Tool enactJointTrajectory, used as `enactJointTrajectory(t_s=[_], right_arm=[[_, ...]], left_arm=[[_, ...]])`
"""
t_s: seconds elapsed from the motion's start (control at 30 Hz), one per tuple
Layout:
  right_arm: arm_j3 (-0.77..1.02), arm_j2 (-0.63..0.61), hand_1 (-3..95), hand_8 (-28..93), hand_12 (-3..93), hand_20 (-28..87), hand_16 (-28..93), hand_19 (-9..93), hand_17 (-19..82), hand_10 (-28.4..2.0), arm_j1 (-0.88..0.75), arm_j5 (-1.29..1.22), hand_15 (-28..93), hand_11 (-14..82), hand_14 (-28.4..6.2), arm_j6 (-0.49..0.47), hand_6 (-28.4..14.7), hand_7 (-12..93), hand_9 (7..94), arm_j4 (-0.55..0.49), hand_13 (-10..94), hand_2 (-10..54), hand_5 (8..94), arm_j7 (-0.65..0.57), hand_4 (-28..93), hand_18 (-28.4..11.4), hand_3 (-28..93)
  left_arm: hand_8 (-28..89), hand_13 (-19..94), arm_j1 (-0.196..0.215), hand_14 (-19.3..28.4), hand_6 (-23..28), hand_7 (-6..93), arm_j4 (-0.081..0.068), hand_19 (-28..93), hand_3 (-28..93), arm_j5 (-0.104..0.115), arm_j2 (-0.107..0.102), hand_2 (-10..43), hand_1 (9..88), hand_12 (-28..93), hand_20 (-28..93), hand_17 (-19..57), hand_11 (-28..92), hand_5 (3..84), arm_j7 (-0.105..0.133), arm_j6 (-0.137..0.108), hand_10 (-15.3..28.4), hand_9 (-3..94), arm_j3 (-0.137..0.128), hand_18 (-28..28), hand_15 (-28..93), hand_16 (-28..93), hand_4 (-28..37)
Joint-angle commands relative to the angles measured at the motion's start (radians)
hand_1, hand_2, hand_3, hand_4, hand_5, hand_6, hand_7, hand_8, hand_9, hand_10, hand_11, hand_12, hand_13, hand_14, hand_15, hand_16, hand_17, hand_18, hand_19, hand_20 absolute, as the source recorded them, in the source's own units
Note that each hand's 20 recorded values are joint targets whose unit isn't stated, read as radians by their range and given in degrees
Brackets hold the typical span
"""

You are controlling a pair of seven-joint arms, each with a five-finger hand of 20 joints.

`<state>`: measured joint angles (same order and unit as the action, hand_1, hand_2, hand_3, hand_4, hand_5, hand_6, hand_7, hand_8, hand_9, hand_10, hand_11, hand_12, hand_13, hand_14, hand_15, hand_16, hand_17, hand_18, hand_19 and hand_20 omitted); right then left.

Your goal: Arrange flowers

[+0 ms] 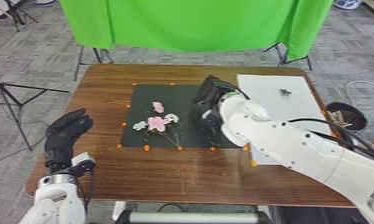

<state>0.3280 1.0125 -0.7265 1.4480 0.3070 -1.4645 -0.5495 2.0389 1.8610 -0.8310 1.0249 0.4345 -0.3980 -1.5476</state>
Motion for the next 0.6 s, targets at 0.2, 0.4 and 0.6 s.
enactJointTrajectory(t_s=[0.2, 0.4, 0.6], right_arm=[[0.03, -0.042, 59.2, 3, 17.0, 41, 22, 93, 68, -10.9, -0.021, -0.035, 58, 5.3, -2.0, -0.041, -0.7, 17, 84.9, -0.009, 94, -6.9, 73.9, -0.014, -16, -11.8, 62], [0.041, -0.048, 54.4, 4, 15.1, 42, 24, 93, 67, -11.9, -0.028, -0.053, 57, 9.9, -1.8, -0.057, -1.7, 17, 79.7, -0.013, 94, -9.4, 70.8, -0.019, -14, -12.1, 61], [0.047, -0.052, 50.1, 4, 12.4, 43, 25, 93, 67, -12.6, -0.025, -0.061, 56, 12.1, -1.8, -0.08, -2.0, 17, 76.1, -0.017, 94, -9.5, 68.3, -0.021, -13, -12.3, 62]], left_arm=[[-1, 45, 0.005, 15.2, 0.8, 22.9, 0.001, 27, 68, -0.004, 0.004, -2.1, 48.8, 12, 29, 22.1, 27, 53.8, -0.005, 0.018, 13.0, 50.8, -0.004, 14.7, 29, -2, -6.9], [-2, 44, 0.011, 15.3, 0.8, 22.8, 0.002, 27, 68, 0.001, 0.005, -2.5, 48.1, 12, 29, 21.6, 27, 53.8, -0.004, 0.017, 12.9, 50.8, -0.006, 14.7, 29, -2, -6.9], [-3, 44, 0.009, 15.4, 0.7, 22.8, 0.001, 28, 69, -0.001, 0.005, -3.2, 47.6, 12, 28, 21.3, 28, 53.8, -0.003, 0.02, 13.1, 50.8, -0.005, 14.8, 29, -2, -7.2]])
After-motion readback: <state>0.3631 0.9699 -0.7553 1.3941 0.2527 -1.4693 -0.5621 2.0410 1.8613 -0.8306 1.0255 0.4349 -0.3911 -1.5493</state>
